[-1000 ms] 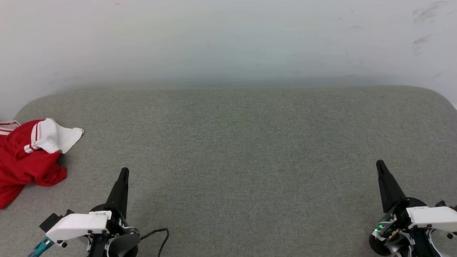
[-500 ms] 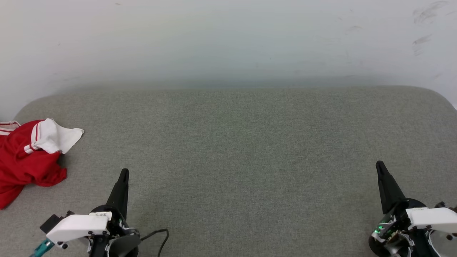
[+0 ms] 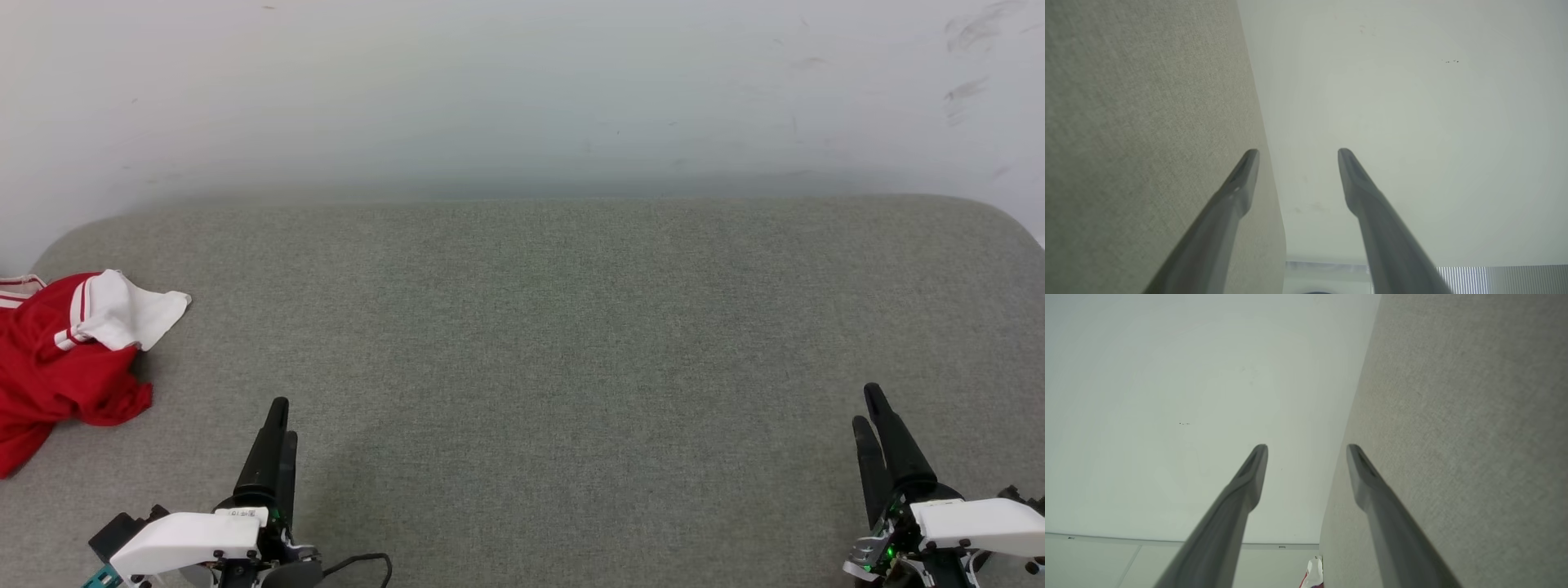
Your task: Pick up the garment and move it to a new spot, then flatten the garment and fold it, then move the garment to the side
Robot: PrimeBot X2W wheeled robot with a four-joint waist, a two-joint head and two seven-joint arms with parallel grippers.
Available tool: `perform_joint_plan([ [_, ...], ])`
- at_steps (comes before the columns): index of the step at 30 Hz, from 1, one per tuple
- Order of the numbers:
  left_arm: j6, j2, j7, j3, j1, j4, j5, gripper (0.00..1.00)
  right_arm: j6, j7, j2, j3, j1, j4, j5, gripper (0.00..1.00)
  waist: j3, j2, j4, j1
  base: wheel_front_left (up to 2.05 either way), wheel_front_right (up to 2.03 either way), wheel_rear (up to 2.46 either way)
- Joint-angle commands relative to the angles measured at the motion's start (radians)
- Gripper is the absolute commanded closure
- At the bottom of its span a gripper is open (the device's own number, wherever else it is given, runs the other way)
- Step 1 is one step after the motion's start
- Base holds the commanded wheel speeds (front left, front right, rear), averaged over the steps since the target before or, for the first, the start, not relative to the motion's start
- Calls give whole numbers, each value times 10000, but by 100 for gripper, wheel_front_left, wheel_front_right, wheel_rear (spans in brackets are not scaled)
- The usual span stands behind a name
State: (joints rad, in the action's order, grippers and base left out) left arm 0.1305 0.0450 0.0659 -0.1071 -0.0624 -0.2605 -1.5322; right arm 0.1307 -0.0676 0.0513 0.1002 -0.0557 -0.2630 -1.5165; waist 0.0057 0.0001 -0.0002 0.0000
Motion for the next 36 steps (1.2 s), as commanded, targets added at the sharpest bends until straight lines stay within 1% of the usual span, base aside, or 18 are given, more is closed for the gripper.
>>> perform_joint_plan([
  [1,2,28,-123,-57,-159,260,404,0,2,131,2,-12,-162,292,404,0,6,-1,1,0,0,0,0],
  [6,-116,31,-354,-157,-182,507,1321,0,2,362,1,-38,-121,579,1470,0,19,-1,3,0,0,0,0],
  [20,-781,38,-930,21,-16,1284,4267,0,2,942,-2,-321,-14,1375,4541,0,50,-1,12,0,0,0,0],
  [34,-1289,45,-1435,465,163,1639,7173,0,1,1441,-4,-595,125,1824,7190,0,57,-1,29,0,0,0,0],
  [36,-1333,45,-1462,491,175,1650,7365,0,1,1476,-4,-619,137,1844,7380,0,58,-1,29,0,0,0,0],
])
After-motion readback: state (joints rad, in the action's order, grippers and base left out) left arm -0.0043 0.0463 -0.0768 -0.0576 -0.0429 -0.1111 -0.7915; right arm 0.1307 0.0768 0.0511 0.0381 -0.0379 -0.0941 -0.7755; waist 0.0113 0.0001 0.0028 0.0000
